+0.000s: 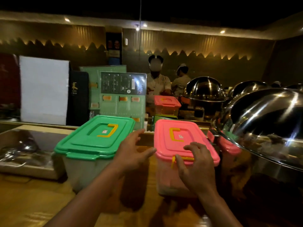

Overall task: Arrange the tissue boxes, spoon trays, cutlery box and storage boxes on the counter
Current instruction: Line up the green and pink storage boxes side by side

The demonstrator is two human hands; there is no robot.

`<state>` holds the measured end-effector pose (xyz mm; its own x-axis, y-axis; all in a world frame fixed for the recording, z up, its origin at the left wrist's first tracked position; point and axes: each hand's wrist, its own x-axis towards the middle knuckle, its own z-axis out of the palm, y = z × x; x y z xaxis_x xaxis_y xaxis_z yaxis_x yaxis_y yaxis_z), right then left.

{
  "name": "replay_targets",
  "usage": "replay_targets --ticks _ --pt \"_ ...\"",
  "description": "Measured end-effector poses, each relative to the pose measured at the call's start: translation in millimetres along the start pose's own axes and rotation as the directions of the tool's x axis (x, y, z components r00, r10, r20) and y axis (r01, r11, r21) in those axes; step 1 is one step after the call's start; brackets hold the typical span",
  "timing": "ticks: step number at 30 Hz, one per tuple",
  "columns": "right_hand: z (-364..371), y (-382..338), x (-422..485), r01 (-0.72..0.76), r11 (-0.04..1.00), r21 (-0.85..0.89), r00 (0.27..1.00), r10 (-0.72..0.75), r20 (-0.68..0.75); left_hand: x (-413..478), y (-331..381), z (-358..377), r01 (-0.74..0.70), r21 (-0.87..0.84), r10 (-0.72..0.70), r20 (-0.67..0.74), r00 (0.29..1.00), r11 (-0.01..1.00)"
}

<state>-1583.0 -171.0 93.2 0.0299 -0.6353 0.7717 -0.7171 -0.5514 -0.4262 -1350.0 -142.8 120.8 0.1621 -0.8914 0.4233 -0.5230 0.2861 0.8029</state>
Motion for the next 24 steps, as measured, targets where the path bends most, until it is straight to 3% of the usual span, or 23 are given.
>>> replay_targets --ticks 4,8,12,15,19,21,24 --pt "40.3 -49.9 -3.9 0.088 0.993 0.084 0.984 -0.1 0.148 -11.3 -13.9 -69.9 -0.097 0.069 0.103 -0.089 0.991 0.993" --pt "84.6 -94.5 -11.7 0.065 0.981 0.181 0.98 -0.097 0.174 -21.8 -44.9 -137.8 -0.119 0.199 0.162 -0.213 0.964 0.973" --pt "120.4 -134.6 -20.1 -0.025 0.975 0.22 0.954 -0.043 0.298 -24.0 -90.1 -193.7 0.007 0.372 0.103 -0.275 0.956 0.928" --pt "141.6 -154.4 -28.1 -0.107 0.97 0.217 0.932 0.021 0.363 -19.7 -120.7 -217.1 0.134 0.276 -0.067 -0.238 0.969 0.952" --pt "161.7 -168.0 -40.5 -0.151 0.986 0.076 0.925 0.113 0.362 -16.5 -143.8 -225.1 0.244 -0.098 -0.245 0.003 0.969 0.965" --pt "163.4 -169.4 -40.8 -0.162 0.987 0.009 0.929 0.149 0.339 -17.4 -152.3 -222.3 0.288 -0.228 -0.274 0.09 0.957 0.93" --pt "159.2 -167.8 -36.4 -0.146 0.984 -0.101 0.919 0.173 0.355 -16.2 -159.8 -216.2 0.265 -0.232 -0.251 0.087 0.964 0.936"
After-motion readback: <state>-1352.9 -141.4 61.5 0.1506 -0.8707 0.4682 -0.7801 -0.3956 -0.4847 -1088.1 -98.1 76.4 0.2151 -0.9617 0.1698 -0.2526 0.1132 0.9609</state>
